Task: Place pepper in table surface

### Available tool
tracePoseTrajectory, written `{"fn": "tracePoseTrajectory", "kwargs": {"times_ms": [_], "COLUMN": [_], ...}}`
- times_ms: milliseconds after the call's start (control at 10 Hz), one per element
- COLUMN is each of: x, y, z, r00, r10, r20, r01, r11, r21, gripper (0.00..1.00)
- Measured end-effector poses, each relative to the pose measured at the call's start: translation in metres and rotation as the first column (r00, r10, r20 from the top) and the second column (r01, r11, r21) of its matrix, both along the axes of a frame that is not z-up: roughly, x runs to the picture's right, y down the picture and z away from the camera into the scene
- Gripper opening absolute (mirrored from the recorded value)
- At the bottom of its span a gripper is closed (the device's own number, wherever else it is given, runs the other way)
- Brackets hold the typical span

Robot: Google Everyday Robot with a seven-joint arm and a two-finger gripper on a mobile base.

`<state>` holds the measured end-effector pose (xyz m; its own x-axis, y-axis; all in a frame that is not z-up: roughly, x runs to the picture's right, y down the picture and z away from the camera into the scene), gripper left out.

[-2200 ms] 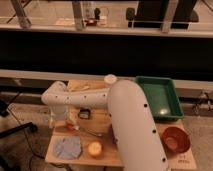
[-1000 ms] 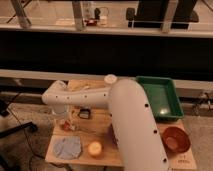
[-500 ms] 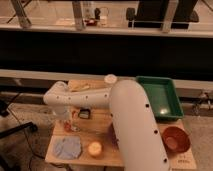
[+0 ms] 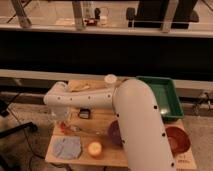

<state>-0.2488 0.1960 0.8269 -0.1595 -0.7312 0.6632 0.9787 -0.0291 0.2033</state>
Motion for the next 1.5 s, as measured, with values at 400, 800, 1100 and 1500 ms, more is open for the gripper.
{"fn": "tracePoseTrajectory", "kwargs": {"times_ms": [400,800,1100,1500], "x": [-0.003,-0.007,-0.009,-0.012], "y": [-0.006,-0.022,-0.030,-0.038], "z": [-0.019,-0.047,-0.065,-0.087], "r00": [1.000,0.997,0.995,0.991], "r10": [-0.004,0.012,0.023,0.034], "r20": [0.031,0.071,0.097,0.130], "r01": [0.003,-0.016,-0.031,-0.051], "r11": [0.9996,0.9979,0.9956,0.9909], "r21": [0.027,0.062,0.088,0.125], "gripper": [0.04,0.04,0.04,0.04]}}
